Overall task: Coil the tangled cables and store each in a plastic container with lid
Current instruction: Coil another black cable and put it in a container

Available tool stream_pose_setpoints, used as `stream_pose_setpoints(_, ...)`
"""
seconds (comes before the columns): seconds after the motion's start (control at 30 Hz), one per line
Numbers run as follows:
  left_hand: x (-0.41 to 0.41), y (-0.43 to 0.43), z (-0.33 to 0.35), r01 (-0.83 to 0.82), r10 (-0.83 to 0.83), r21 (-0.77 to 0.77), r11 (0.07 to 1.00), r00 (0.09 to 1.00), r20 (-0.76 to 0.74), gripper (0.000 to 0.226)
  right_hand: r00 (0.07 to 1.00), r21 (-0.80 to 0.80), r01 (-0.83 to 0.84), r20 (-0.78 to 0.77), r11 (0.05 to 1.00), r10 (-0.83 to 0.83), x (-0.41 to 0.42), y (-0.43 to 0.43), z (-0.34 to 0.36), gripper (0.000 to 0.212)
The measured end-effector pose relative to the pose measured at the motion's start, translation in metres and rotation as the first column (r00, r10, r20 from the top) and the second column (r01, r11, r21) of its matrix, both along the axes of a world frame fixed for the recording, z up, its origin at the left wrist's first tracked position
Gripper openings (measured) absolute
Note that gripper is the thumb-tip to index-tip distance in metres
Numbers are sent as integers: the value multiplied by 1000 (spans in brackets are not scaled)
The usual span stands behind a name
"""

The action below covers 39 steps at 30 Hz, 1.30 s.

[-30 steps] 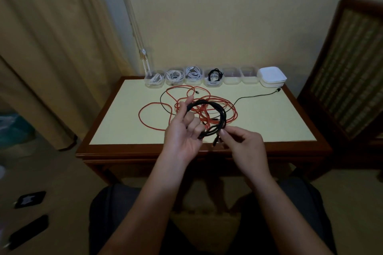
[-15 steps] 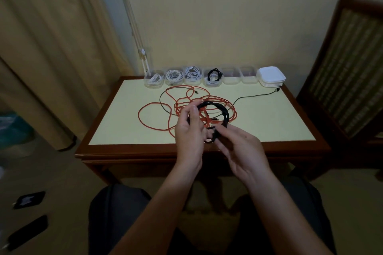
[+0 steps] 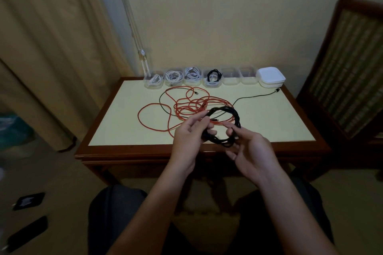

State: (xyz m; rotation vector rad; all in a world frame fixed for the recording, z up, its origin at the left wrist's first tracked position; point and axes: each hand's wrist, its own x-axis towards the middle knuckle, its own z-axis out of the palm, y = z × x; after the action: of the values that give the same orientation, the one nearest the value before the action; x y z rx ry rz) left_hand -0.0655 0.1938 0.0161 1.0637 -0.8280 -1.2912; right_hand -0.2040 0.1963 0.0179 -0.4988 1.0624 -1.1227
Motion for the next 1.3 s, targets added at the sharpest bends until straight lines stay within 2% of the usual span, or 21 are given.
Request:
stream_pose_setpoints(0.1,1,-2,5,66,-63,23,998,990,-130,27,985,5,-66,-157,998,66,1,3,1,24)
stream_pose_setpoints(0.2,-3,-4,7,61,-44,88,994,981,-190,25,937,-131,-138,-339,982,86,6,10,2,16)
stream_pose_setpoints(0.27,-2,-6,5,36,-9,130,991,980,-199,24,879,-240,-139,-476,961,8,7,13,0,5)
stream_pose_setpoints(0.37,-2,-7,0,3,25,151,989,983,-184,27,700,-386,-158,-693,909,-172,8,14,-10,18)
stream_pose_setpoints(0.43,-1,-6,-2,-11,35,162,987,989,-142,26,585,-437,-168,-766,884,-267,10,15,-16,26)
stream_pose_setpoints(0.53,0,-4,-1,-34,46,180,983,997,-63,22,422,-452,-283,-851,846,-314,10,16,-20,12)
stream_pose_setpoints(0.57,1,-4,-1,-43,53,186,982,997,-47,21,393,-438,-318,-868,841,-303,10,15,-21,13)
stream_pose_setpoints(0.6,3,-5,-1,-44,55,191,981,997,-52,22,410,-427,-335,-868,840,-278,9,15,-22,17)
stream_pose_setpoints(0.63,5,-7,-1,-32,52,200,979,994,-93,24,481,-425,-332,-844,842,-237,7,14,-22,23)
stream_pose_setpoints(0.7,14,-15,-1,34,39,243,970,956,-292,28,702,-414,-301,-706,859,-94,1,13,-22,33)
stream_pose_setpoints(0.77,23,-23,0,188,9,289,939,825,-565,28,893,-384,-260,-445,886,69,-5,12,-22,33)
stream_pose_setpoints(0.83,28,-25,-1,301,-5,263,917,668,-744,28,972,-323,-209,-175,923,158,-9,12,-23,31)
stream_pose_setpoints(0.87,29,-25,-2,318,-7,250,915,631,-776,29,980,-302,-191,-116,934,162,-10,12,-24,30)
stream_pose_setpoints(0.9,28,-24,-3,313,-10,249,917,638,-770,30,982,-287,-172,-120,942,143,-9,11,-25,29)
stream_pose_setpoints(0.97,22,-22,-8,244,-10,272,931,761,-649,33,975,-261,-112,-217,959,55,-8,8,-29,28)
stream_pose_setpoints(1.07,13,-18,-18,82,-14,237,968,962,-274,28,963,-228,32,-255,973,-92,-8,2,-32,23)
stream_pose_setpoints(1.13,9,-18,-25,11,-15,180,984,1000,16,22,964,-210,88,-227,974,-136,-11,-4,-34,20)
stream_pose_setpoints(1.17,9,-18,-29,-2,-14,158,987,995,99,21,972,-189,91,-194,978,-128,-12,-7,-34,19)
stream_pose_setpoints(1.2,9,-20,-32,3,-23,161,987,992,122,22,983,-161,81,-149,984,-105,-14,-10,-35,20)
stream_pose_setpoints(1.23,10,-24,-34,24,-38,193,981,997,73,23,993,-127,62,-91,990,-74,-16,-14,-36,20)
stream_pose_setpoints(1.3,11,-33,-37,100,-69,270,958,990,-120,28,999,-71,32,24,997,-31,-19,-21,-41,21)
